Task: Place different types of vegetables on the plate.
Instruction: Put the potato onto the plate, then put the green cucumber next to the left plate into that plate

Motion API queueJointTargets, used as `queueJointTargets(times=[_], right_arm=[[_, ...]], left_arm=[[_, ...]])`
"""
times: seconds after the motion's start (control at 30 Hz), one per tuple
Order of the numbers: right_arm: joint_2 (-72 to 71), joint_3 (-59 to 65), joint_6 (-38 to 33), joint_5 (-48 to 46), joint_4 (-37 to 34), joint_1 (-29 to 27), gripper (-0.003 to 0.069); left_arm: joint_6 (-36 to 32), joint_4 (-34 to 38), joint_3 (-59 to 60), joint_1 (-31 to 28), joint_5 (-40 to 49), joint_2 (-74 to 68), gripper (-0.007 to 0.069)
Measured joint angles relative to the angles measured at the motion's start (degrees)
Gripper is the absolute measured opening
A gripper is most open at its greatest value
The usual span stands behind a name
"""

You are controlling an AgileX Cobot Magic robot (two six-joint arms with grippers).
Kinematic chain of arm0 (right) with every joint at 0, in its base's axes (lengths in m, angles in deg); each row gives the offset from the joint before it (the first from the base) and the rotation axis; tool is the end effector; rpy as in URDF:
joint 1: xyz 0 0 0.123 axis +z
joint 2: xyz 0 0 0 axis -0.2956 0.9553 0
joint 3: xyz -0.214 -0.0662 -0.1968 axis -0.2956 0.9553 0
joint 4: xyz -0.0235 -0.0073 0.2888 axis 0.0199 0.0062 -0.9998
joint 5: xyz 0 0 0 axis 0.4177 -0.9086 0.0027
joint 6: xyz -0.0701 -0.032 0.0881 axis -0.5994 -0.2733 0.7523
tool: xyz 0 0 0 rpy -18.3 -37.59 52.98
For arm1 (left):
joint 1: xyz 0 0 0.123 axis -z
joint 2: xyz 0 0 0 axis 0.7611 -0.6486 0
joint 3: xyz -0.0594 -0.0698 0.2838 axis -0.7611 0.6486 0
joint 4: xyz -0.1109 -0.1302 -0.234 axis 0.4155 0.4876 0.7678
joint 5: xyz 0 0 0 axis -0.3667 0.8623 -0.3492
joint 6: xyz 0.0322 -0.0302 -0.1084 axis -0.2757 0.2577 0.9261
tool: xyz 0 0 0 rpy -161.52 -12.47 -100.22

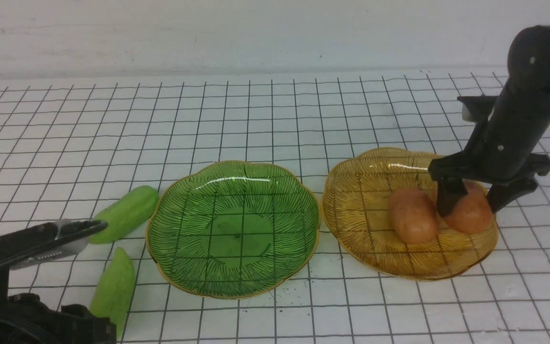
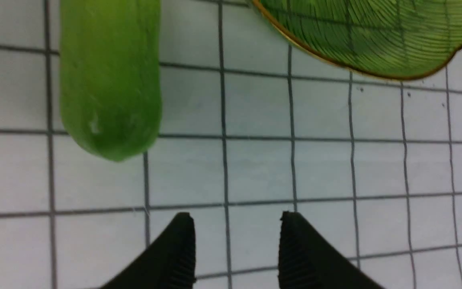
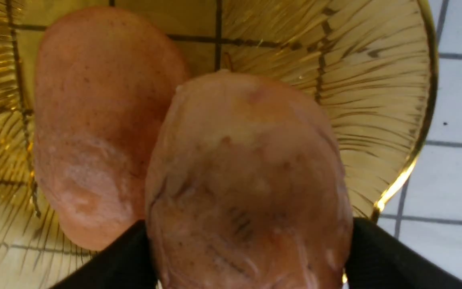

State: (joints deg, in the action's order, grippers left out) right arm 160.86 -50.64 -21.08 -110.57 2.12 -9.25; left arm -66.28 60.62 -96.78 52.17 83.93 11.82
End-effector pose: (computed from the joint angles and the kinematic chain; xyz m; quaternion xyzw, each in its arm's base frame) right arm 0.4220 0.0693 0.1891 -0.0461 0.9979 0.0444 0.0003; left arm 0.1858 -0.0436 0.1998 -0.0420 0.9503 -0.1801 0.2504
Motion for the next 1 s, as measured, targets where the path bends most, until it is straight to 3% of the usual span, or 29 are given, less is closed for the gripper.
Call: queueJointTargets(times=[0.1, 0.33, 0.7, 1.0], right_arm=[[-0.4, 0.0, 0.7, 0.1, 0.0, 0.0, 0.0679], [-8.8, 0.0, 1.5, 0.1, -0.1, 0.0, 0.0688], [-34.9, 13.6, -2.5, -0.6, -11.7, 0.1, 0.0562], [-50.9, 30.5, -4.1, -1.1, -12.9, 0.1, 0.0501]], left_arm=[[2.5, -3.7, -3.4, 0.0, 0.4, -0.1, 0.0311], [9.5, -13.7, -7.6, 0.0, 1.4, -0.7, 0.0353], [12.3, -16.1, -8.0, 0.0, -3.5, -15.5, 0.0465], [7.3, -13.8, -10.4, 0.0, -6.2, -28.3, 0.0479]])
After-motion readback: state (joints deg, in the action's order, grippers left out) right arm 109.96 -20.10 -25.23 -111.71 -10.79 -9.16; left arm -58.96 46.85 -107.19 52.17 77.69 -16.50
